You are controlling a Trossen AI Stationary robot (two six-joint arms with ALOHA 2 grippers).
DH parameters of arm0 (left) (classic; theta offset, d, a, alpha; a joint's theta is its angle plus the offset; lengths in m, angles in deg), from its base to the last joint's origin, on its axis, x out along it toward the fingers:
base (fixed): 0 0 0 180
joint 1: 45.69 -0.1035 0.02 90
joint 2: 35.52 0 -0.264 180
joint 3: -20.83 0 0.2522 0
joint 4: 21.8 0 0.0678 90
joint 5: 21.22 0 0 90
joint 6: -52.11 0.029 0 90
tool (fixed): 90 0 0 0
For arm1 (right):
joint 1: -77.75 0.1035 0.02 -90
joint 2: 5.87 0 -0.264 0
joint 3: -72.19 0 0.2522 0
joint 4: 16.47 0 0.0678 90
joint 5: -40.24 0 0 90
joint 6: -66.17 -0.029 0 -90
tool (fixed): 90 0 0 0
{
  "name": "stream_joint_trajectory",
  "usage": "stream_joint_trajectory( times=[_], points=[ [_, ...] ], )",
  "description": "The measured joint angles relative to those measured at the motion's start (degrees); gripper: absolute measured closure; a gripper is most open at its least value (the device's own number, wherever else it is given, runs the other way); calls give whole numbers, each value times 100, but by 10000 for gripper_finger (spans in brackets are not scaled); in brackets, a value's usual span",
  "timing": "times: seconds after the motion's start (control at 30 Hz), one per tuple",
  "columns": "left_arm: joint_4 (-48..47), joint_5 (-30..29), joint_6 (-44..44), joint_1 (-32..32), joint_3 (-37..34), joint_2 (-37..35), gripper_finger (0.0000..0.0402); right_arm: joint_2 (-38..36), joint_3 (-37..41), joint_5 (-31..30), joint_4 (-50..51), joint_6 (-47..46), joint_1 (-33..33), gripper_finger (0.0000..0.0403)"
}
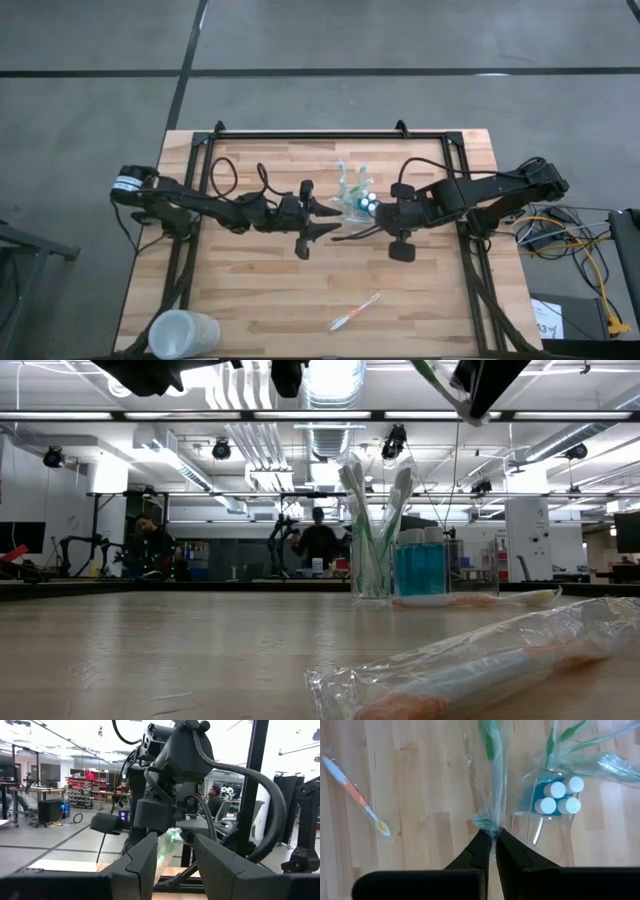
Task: Pick & Place toothbrushing station
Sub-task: Put the green toothbrush into the transparent organizer
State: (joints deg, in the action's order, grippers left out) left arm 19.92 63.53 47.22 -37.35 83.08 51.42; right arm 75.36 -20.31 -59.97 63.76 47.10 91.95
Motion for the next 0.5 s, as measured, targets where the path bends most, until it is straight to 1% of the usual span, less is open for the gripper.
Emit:
stream_joint_trajectory(
  times=[0.17, 0.33, 0.5],
  points=[
    [-2, -2, -6, 0, 0, 0, 266, 146, -2, 44, -255, 74, 0, 390],
    [-20, -2, -6, 0, 0, -2, 266, 406, -84, 25, -233, 144, 0, 390],
    [-197, -4, -30, 0, 2, -7, 266, 506, -264, -27, -234, 148, 0, 390]
  ],
)
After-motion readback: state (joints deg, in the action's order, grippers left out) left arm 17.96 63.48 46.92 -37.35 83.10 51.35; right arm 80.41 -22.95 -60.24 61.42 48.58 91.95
